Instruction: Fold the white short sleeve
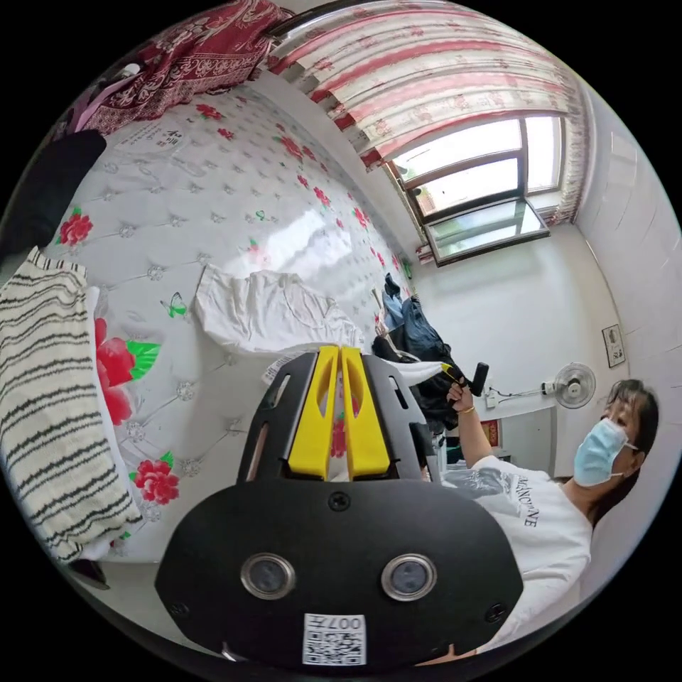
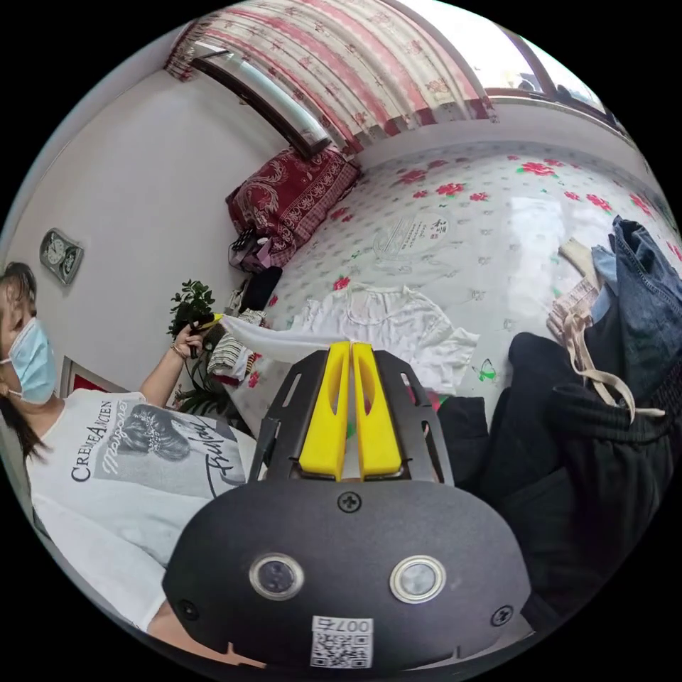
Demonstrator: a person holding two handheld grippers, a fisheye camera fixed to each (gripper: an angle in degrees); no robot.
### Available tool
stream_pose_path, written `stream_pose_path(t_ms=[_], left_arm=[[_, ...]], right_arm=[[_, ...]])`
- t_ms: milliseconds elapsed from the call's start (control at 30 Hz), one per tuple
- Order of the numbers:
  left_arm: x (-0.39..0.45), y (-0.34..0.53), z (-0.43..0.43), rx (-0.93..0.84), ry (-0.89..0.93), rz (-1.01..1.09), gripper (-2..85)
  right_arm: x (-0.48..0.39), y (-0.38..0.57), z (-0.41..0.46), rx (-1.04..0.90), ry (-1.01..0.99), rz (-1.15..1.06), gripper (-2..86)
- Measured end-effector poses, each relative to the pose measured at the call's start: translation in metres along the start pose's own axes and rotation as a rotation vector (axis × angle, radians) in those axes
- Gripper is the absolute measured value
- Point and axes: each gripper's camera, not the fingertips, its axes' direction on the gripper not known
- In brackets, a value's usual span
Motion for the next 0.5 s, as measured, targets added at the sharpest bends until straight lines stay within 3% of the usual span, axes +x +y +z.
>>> stream_pose_path(t_ms=[67, 267, 500], left_arm=[[0.004, -0.044, 0.0, 0.004, 0.011, -0.028, -1.0], [0.073, -0.123, -0.039, 0.153, 0.02, 0.101, -1.0], [0.122, -0.114, -0.08, 0.212, 0.005, 0.29, -1.0]], right_arm=[[0.002, -0.033, 0.0, -0.014, 0.03, 0.045, -0.3], [-0.034, -0.101, -0.059, 0.258, -0.013, 0.009, -0.3], [-0.087, -0.081, -0.1, 0.343, 0.041, -0.253, -0.2]])
